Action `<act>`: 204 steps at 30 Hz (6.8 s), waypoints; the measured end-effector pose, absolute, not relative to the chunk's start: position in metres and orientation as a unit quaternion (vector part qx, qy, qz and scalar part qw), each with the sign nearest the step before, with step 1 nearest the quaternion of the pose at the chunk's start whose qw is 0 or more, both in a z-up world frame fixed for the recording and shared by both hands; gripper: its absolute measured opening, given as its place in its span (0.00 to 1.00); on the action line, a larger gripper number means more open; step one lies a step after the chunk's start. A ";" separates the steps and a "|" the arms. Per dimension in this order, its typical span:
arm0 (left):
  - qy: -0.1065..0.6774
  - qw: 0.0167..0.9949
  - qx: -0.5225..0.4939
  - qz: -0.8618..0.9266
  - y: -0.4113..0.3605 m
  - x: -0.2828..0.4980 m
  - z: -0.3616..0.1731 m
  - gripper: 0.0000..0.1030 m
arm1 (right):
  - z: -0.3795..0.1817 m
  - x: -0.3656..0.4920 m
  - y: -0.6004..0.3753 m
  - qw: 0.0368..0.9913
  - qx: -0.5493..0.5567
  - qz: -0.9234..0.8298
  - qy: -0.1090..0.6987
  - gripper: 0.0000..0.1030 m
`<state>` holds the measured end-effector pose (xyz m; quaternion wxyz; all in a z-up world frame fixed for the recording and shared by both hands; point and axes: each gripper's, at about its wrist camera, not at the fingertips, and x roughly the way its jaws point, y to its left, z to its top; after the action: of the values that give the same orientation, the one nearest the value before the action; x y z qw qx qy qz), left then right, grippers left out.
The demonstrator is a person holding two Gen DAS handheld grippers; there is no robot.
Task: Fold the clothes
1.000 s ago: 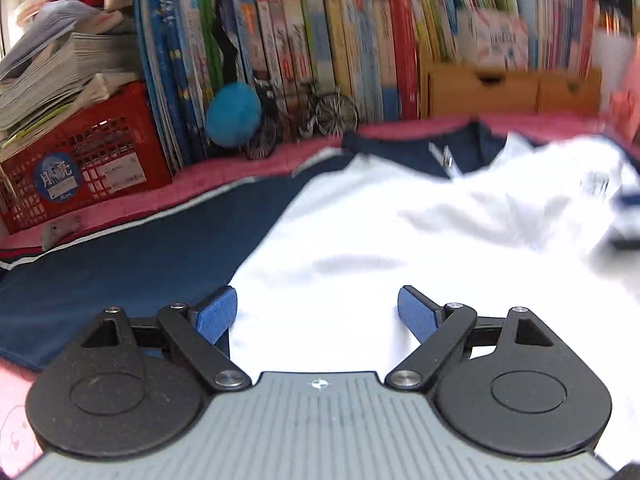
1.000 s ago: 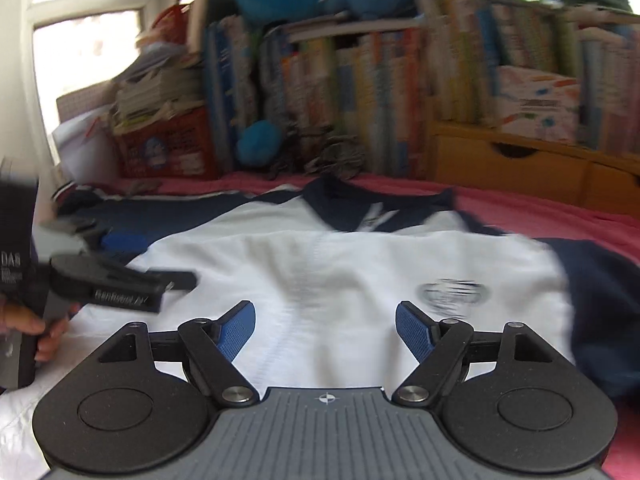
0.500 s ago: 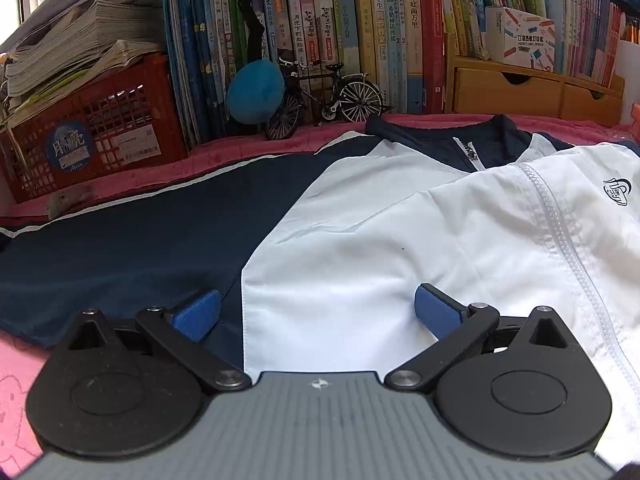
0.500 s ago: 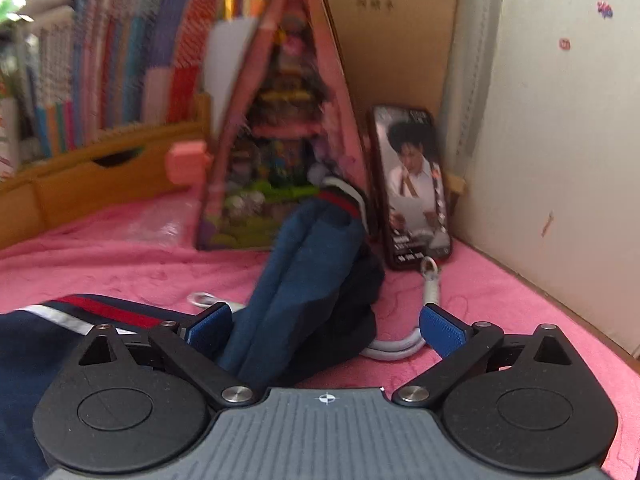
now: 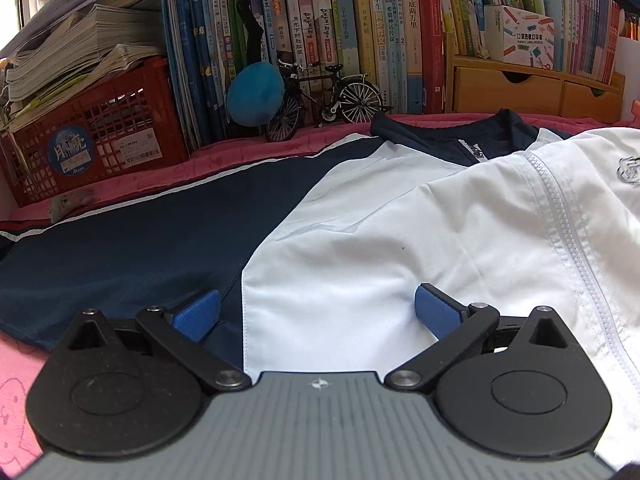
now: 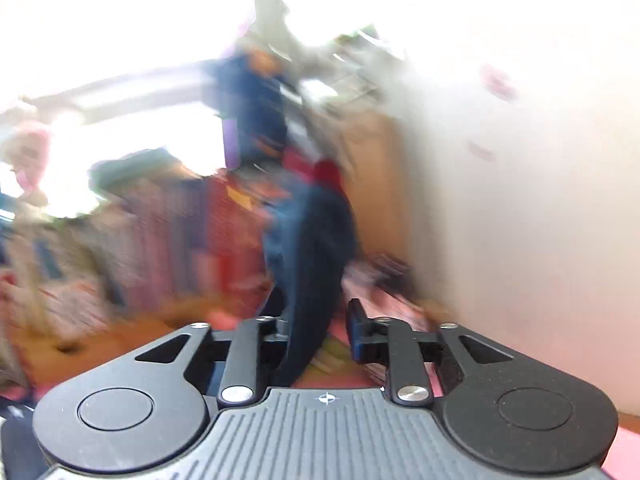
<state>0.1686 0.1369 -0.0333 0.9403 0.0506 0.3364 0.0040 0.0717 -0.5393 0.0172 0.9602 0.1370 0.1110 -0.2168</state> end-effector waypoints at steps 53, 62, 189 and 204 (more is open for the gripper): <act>0.349 0.937 0.008 -0.007 0.146 0.172 -0.033 1.00 | -0.065 0.382 -0.065 0.935 -0.206 0.053 0.284 0.18; 0.318 0.948 -0.004 0.019 0.149 0.165 -0.023 1.00 | 0.005 0.345 -0.108 0.947 -0.047 0.118 0.294 0.39; 0.334 0.942 0.013 0.045 0.127 0.180 -0.037 1.00 | -0.048 0.217 -0.202 0.938 -0.041 0.035 0.343 0.53; 0.346 0.936 -0.013 0.057 0.137 0.186 -0.040 1.00 | -0.032 0.197 -0.260 0.945 0.046 0.032 0.321 0.79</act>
<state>0.1856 0.1369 -0.0395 0.9364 -0.0129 0.3460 0.0570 0.1974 -0.2603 -0.0319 0.9455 0.0464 0.3207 0.0321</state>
